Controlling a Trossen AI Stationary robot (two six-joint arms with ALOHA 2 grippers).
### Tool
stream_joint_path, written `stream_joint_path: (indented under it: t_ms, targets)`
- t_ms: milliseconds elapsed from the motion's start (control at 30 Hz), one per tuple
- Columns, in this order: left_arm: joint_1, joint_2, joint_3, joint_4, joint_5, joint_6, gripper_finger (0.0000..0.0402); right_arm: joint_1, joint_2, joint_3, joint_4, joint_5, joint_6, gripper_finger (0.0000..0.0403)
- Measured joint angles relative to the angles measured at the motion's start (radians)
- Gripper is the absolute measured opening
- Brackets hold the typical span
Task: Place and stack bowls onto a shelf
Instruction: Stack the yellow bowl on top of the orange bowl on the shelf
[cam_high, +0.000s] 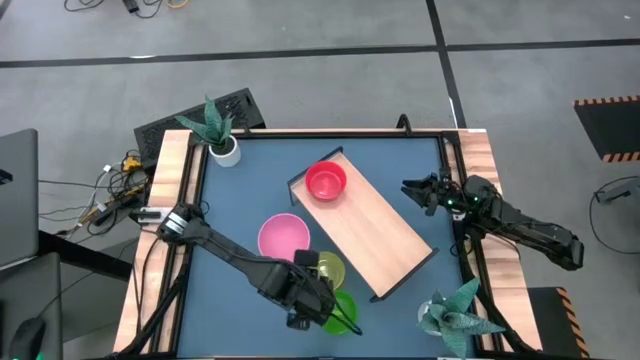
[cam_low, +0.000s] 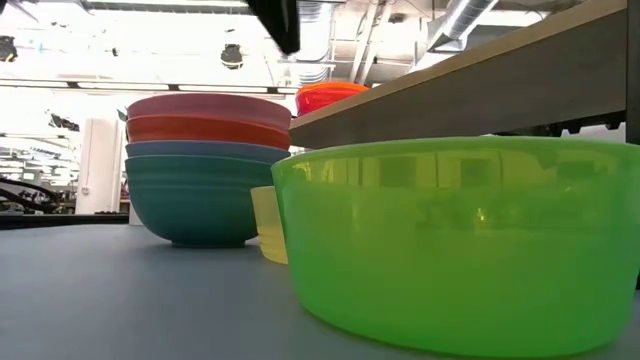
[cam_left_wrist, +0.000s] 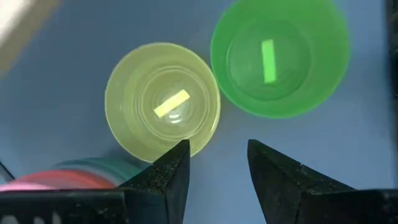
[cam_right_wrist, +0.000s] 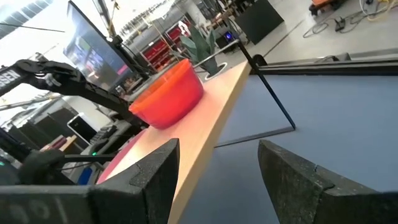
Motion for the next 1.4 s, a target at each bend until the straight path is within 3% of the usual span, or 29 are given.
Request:
stream_joint_path:
  t_ms: [467,733,867,1100,1400]
  targets:
    - [0.059,-0.001,-0.284,0.316,0.060,0.121,0.0146,0.000,0.008,0.000,0.000,0.000,0.000,0.0245]
    - [0.071,-0.001,-0.337,0.360,0.112,0.154,0.0144,0.000,0.008,0.000,0.000,0.000,0.000,0.0245]
    - [0.075,0.002,-0.336,0.365,0.137,0.151,0.0115,0.000,0.008,0.000,0.000,0.000,0.000,0.0245]
    - [0.075,0.012,-0.336,0.391,0.132,0.126,0.0013,0.000,0.008,0.000,0.000,0.000,0.001,0.0245]
    - [0.072,0.013,-0.303,0.385,0.155,0.009,0.0000,0.000,0.008,0.000,0.000,0.000,0.001,0.0245]
